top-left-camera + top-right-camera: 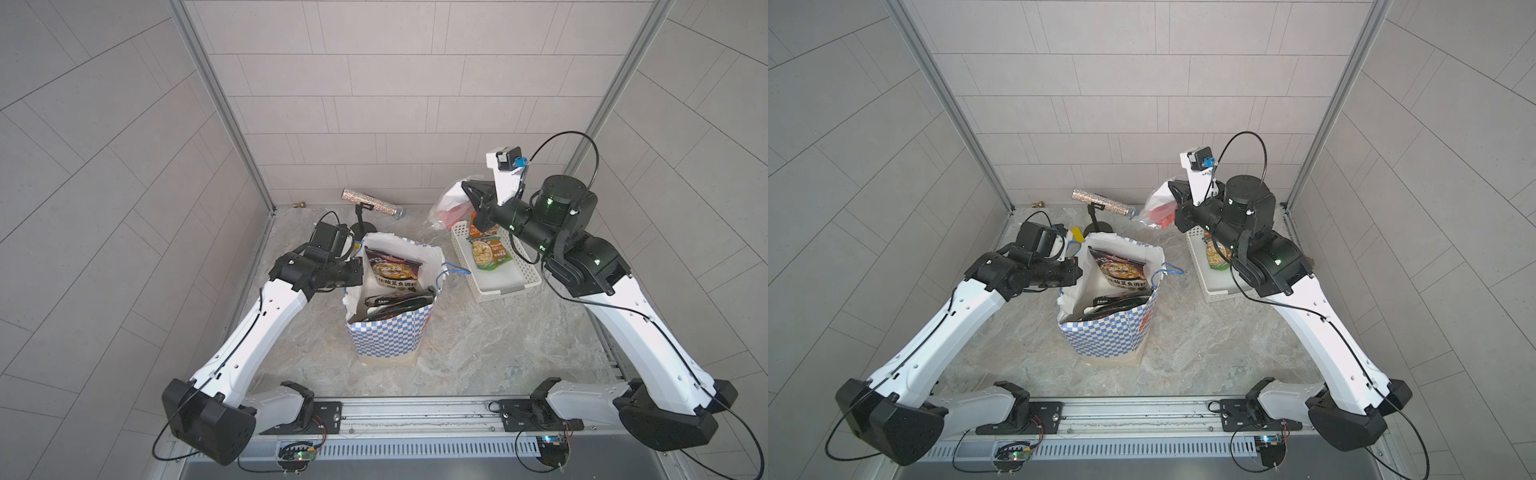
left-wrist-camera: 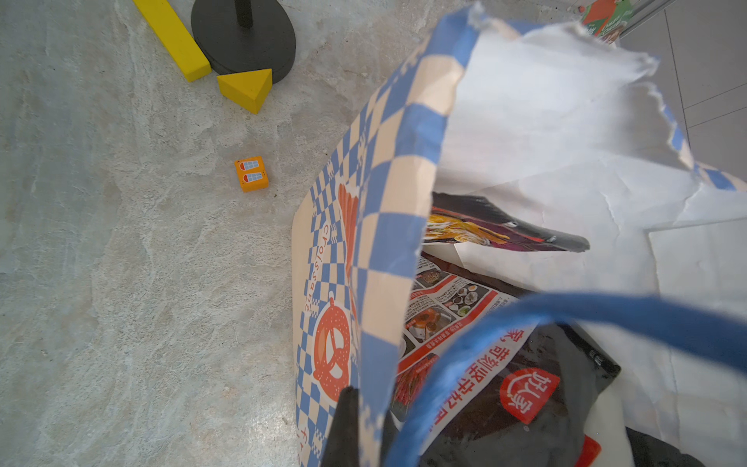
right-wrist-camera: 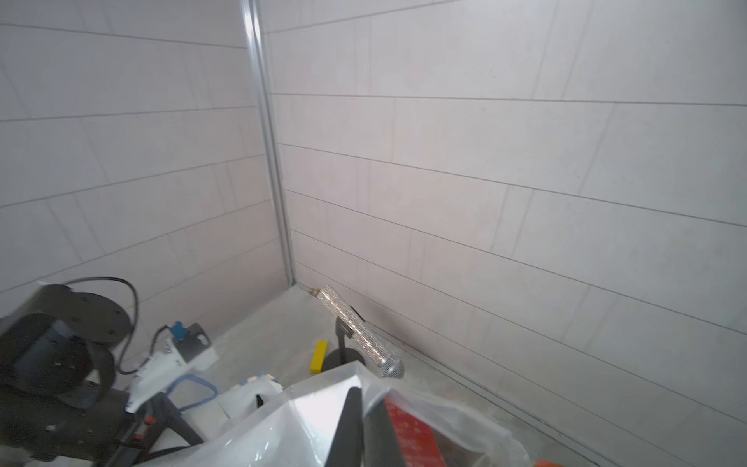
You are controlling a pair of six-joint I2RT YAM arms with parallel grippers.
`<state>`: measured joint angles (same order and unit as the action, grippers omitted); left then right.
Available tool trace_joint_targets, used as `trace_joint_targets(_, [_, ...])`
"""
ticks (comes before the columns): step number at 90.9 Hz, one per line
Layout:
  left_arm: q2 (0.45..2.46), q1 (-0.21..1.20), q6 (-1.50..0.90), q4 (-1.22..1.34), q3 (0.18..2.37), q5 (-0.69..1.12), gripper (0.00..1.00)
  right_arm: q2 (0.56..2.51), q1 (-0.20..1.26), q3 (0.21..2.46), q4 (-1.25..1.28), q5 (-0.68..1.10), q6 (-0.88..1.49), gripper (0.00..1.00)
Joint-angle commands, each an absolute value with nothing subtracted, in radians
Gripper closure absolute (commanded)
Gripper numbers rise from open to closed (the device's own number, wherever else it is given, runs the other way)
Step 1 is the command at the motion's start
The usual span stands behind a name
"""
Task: Place the condiment packets inside the bag
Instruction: Place the condiment packet in the paper bag.
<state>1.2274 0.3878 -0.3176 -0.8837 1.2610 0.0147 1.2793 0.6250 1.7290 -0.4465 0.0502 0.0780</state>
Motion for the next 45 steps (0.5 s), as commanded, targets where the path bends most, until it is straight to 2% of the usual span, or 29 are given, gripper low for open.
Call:
trace_joint_targets(1, [1.216,0.385,-0.314,-0.894,1.249,0.031,1.0,1.338,0.68,1.783,-0.322,0.072,0.144,1.0])
trace_joint_targets(9, [1.214,0.385,-0.313,-0.895,1.249,0.032,1.0,1.372,0.706,1.787,-0.302,0.113,0.206,1.0])
trace_joint_targets(23, [1.216,0.385,-0.314,-0.894,1.247,0.033,1.0,1.377,0.732,1.705,-0.259,0.034,0.442,1.0])
trace_joint_targets(45, [1.221,0.385,-0.314,-0.894,1.246,0.029,1.0,1.299,0.757,1.506,-0.14,0.02,0.684,1.0])
